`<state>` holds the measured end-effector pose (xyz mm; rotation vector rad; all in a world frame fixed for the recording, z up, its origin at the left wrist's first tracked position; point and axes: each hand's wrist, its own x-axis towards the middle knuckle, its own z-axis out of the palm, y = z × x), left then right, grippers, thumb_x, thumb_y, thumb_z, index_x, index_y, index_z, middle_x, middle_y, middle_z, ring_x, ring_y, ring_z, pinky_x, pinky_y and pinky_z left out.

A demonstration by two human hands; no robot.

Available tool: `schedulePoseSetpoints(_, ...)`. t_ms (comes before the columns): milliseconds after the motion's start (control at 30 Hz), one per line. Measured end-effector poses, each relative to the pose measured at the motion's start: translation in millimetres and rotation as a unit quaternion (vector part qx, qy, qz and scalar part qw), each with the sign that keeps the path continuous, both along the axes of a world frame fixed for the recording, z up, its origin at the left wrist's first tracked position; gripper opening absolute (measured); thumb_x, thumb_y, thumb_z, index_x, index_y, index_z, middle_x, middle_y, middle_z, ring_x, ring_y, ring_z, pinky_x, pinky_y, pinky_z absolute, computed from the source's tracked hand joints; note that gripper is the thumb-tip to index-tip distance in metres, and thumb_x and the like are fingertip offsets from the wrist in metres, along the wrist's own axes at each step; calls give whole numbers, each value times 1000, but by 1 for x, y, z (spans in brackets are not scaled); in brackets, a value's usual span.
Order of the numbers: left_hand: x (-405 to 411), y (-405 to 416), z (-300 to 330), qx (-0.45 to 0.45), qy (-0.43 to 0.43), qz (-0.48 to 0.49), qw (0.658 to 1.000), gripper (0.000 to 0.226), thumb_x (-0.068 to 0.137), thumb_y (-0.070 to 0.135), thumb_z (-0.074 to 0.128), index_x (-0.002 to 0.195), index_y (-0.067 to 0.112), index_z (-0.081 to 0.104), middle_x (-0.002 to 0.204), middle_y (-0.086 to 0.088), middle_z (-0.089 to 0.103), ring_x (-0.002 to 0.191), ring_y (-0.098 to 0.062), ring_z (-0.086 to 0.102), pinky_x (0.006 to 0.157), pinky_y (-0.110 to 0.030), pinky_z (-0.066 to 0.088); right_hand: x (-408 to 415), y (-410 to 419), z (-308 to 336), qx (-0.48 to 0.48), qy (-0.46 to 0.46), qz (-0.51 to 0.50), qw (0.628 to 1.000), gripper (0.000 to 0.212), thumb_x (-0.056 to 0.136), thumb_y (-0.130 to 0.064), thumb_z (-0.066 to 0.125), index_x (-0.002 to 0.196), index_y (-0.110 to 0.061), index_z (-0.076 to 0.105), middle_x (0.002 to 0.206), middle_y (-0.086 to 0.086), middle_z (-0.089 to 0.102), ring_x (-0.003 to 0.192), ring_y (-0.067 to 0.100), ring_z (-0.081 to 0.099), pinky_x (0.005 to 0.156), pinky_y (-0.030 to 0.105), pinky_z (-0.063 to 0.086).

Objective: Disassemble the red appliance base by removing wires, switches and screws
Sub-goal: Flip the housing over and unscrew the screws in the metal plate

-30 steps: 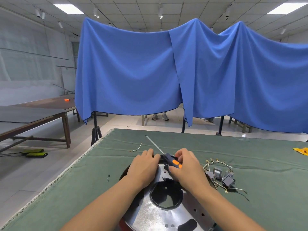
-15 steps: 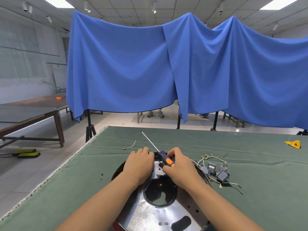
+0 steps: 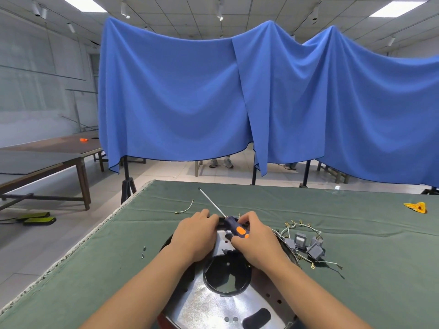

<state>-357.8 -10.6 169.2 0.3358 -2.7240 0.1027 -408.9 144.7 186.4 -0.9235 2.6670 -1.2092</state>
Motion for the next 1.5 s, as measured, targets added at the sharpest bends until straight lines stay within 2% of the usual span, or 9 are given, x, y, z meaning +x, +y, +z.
schedulePoseSetpoints(233,-1,0,-2,-32,-11,-1,999,15,97,22,37,110,17,44,109,-5,46,100,-27,49,64,-34,28,-1,0,0,5,-3,-6,1000,29,83,-29,66,103,-23,46,91,-2,63,84,23,59,70,33,45)
schedulePoseSetpoints(400,0,1,0,-61,-3,-22,998,18,98,25,37,112,19,45,108,-4,46,101,-25,48,65,-31,26,-2,0,0,2,-9,-5,1000,28,83,-27,65,103,-23,46,92,-1,63,84,23,59,70,34,45)
schedulePoseSetpoints(700,-4,0,-2,11,3,3,1000,14,97,25,39,104,17,48,110,-3,48,102,-24,47,69,-29,26,-3,1,0,6,-11,-4,1000,28,82,-28,66,102,-24,47,90,-3,62,80,19,58,64,31,42)
schedulePoseSetpoints(900,-3,1,-2,-49,-17,0,999,14,98,21,38,108,13,44,113,-7,46,103,-26,46,73,-30,24,-3,0,0,10,-12,-6,1000,28,82,-28,66,102,-24,46,92,-2,63,83,21,59,68,32,44)
schedulePoseSetpoints(1033,-3,3,-3,-67,-22,7,997,17,99,22,35,111,12,43,115,-8,46,106,-27,46,80,-32,31,-3,0,-1,19,-7,-1,1000,28,83,-28,65,103,-25,45,90,-2,62,81,21,58,67,32,43)
schedulePoseSetpoints(1333,-5,3,-1,-54,-18,11,998,16,100,24,37,110,13,43,116,-7,46,107,-26,45,80,-32,31,-5,-1,-4,23,-1,0,1000,29,83,-32,66,101,-27,45,86,-6,60,76,16,55,60,29,39)
schedulePoseSetpoints(1500,-5,3,5,13,35,35,999,21,101,28,36,108,11,45,114,-9,48,102,-26,46,79,-32,33,-6,-2,-5,24,0,0,1000,28,83,-34,67,100,-28,45,84,-8,59,74,14,55,58,29,38)
